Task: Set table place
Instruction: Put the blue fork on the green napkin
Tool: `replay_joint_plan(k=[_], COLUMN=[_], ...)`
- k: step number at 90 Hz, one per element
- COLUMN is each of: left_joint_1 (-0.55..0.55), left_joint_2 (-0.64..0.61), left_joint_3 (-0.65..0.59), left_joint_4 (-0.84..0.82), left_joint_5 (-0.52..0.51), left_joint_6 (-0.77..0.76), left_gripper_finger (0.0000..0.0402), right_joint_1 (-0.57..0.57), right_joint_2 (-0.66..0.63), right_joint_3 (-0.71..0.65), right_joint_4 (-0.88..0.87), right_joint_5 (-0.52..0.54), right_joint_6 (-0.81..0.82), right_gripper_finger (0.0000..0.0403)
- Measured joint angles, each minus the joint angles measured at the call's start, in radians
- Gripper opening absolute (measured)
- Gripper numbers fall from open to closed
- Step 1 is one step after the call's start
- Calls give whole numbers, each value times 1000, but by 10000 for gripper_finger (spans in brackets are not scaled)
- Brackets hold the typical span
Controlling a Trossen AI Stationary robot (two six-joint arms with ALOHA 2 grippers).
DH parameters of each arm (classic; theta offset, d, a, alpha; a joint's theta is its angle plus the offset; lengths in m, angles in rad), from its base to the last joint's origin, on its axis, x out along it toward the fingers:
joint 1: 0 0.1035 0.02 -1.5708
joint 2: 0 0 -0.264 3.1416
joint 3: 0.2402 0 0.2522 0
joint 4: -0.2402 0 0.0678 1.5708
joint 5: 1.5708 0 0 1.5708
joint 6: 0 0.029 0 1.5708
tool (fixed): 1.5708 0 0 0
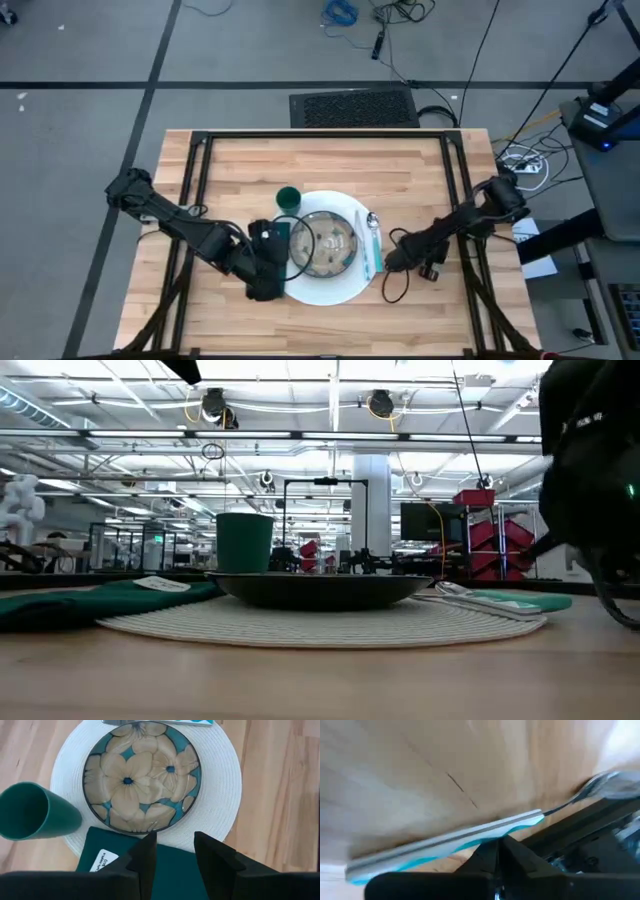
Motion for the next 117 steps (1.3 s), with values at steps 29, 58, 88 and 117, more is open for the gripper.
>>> replay_joint_plan(k=[29, 58, 88, 117], left_joint_1=[41, 51, 49, 49], left_joint_2=[0, 0, 0, 0], left_joint_3=[0, 0, 0, 0], left_joint_4=[11, 27, 25, 12], left_joint_5=[-20, -32, -34, -34], left_joint_6=[57, 109, 162, 171], left_gripper_finger=[118, 118, 118, 118], right_joint_1=[3, -63, -47, -47], right_joint_2=[-153, -360, -462, -450], right_joint_3=[169, 2, -104, -164], right_joint_4=[-60, -47, 35, 60], right_joint_5=[90, 110, 219, 164], right_joint_6=[195, 945, 1337, 1471], right_gripper_finger=[0, 9, 106, 148])
